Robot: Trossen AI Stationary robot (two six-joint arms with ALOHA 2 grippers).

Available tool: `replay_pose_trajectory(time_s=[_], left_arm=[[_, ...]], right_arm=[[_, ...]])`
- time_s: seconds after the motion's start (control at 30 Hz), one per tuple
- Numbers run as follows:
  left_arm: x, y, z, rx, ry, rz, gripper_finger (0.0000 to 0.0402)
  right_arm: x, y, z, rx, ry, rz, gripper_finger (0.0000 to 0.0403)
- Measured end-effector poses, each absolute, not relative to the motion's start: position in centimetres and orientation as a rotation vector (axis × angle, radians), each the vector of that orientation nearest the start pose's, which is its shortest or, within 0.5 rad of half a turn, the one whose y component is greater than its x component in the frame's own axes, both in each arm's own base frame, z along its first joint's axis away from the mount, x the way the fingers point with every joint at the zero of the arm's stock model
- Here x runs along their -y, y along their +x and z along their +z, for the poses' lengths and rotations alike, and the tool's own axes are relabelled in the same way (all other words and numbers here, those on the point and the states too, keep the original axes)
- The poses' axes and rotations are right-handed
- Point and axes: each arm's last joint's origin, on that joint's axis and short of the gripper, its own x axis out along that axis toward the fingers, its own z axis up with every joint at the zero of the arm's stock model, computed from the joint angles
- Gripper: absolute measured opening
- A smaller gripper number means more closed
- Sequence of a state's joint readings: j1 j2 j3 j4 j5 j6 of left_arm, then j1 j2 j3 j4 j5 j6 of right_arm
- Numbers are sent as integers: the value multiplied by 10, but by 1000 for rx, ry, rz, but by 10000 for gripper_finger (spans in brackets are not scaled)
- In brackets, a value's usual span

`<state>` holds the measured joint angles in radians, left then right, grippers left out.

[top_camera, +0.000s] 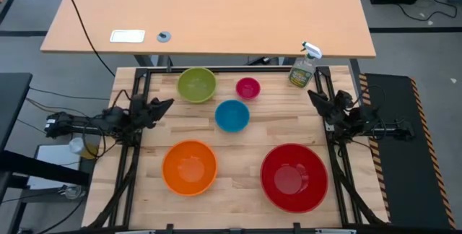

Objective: Nest bowls inside each other
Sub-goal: Stack the orange bowl on top of the red bowl

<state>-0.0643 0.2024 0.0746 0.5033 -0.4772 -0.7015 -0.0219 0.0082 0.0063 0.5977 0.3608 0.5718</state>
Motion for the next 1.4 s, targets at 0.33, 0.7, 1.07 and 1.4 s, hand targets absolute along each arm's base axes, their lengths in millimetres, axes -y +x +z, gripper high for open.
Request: replay_pose_trajectory(time_s=[0.33, 0.7, 1.07, 1.4], left_arm=[[-9, 97, 222, 565, -837, 335, 116], [-7, 127, 283, 323, -606, 441, 116], [-4, 155, 333, -179, -503, 542, 116], [1, 168, 328, -286, -656, 423, 116]], right_arm=[[11, 84, 218, 662, 780, -125, 176], [11, 124, 254, 350, 700, -210, 168], [15, 225, 299, -250, 441, -100, 168], [7, 311, 299, -432, 403, 50, 168]])
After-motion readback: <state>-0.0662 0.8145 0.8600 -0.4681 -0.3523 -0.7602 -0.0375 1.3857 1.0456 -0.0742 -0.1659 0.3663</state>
